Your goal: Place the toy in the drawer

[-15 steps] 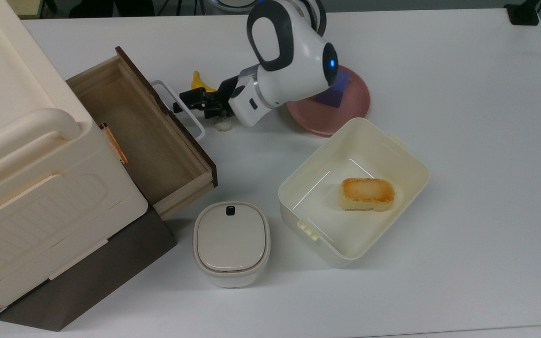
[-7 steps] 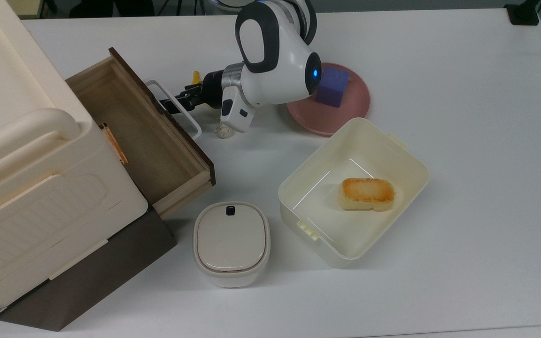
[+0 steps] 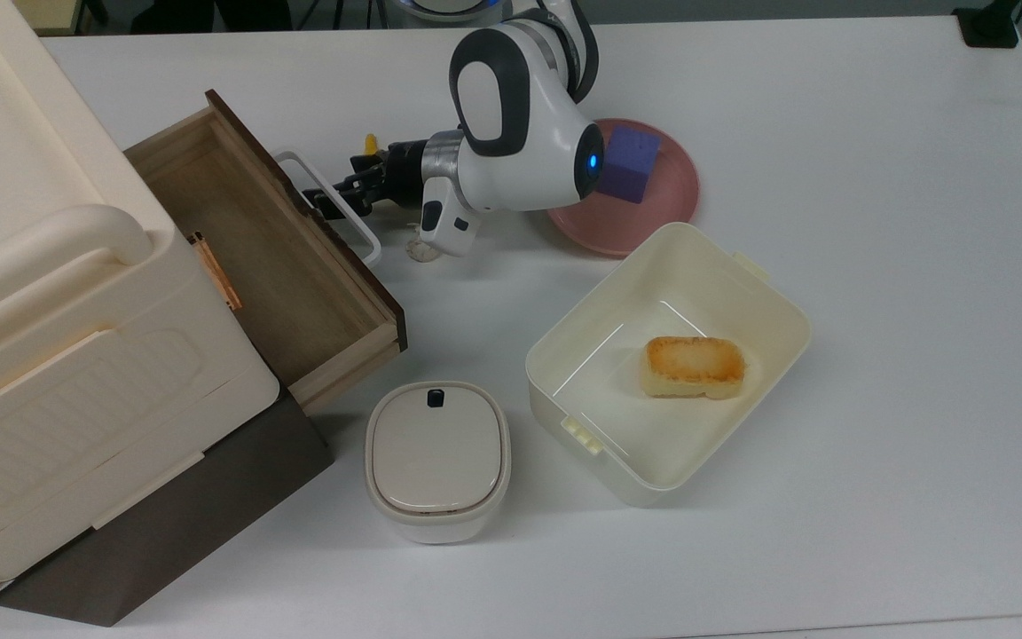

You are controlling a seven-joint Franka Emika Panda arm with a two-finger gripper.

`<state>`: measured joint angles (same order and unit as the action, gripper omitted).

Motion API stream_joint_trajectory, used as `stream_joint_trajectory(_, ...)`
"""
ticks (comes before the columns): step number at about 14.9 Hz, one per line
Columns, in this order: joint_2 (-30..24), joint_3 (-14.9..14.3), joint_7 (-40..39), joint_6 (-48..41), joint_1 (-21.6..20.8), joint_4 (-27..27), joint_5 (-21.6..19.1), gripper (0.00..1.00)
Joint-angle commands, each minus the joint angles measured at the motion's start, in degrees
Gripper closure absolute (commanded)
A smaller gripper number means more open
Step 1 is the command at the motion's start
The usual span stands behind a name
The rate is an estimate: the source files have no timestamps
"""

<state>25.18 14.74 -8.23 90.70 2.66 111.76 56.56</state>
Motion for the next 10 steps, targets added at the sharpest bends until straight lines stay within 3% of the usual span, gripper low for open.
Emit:
stream_joint_trajectory(1,0.9,-0.1,0.4,-1.5,-0.8,0.3,-0.7,0.0)
stream_joint_trajectory(10,3.6,-0.1,-3.0,-1.1,1.1,-3.0,-0.8,0.0)
